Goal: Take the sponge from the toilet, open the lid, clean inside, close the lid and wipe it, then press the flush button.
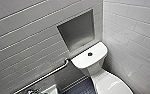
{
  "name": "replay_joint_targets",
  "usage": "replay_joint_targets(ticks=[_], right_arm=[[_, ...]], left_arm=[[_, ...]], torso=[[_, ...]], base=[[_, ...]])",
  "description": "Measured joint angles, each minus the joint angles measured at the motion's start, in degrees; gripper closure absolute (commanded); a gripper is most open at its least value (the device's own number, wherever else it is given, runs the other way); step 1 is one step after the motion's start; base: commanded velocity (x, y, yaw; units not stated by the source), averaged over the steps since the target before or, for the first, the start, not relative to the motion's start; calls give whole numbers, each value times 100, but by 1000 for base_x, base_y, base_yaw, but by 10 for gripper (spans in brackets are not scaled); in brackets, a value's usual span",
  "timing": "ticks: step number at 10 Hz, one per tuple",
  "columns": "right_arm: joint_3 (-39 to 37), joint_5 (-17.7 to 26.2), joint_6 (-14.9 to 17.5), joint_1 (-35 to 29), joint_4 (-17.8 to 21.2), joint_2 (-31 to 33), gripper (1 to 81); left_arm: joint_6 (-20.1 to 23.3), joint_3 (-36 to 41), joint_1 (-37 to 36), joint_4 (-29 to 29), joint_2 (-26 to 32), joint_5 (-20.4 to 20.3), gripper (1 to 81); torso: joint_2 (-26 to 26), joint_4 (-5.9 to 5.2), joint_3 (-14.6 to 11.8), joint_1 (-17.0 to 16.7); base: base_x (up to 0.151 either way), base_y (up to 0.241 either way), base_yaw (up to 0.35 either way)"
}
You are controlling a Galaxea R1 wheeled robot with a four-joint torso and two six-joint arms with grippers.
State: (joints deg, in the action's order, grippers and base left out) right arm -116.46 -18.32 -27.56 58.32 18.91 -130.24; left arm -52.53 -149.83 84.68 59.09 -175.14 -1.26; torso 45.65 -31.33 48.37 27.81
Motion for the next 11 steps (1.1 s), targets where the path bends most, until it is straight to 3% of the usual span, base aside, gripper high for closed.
replay_joint_targets(ticks=[4,7,9,11], right_arm=[[282,-1304,-333,1197,0,356,811],[824,-1943,-411,2147,-124,527,811],[1453,-2147,-402,2089,-345,814,811],[2247,-2186,-101,1958,-367,1265,811]], left_arm=[[0,0,-4,0,-11,-1,10],[0,0,-2,0,-18,-1,10],[0,0,-2,1,-55,-1,10],[0,0,-4,0,-61,-1,10]], torso=[[0,0,0,0],[0,0,-2,0],[0,0,-2,0],[0,0,-2,0]], base=[[0,0,0],[0,0,0],[0,0,0],[0,0,0]])
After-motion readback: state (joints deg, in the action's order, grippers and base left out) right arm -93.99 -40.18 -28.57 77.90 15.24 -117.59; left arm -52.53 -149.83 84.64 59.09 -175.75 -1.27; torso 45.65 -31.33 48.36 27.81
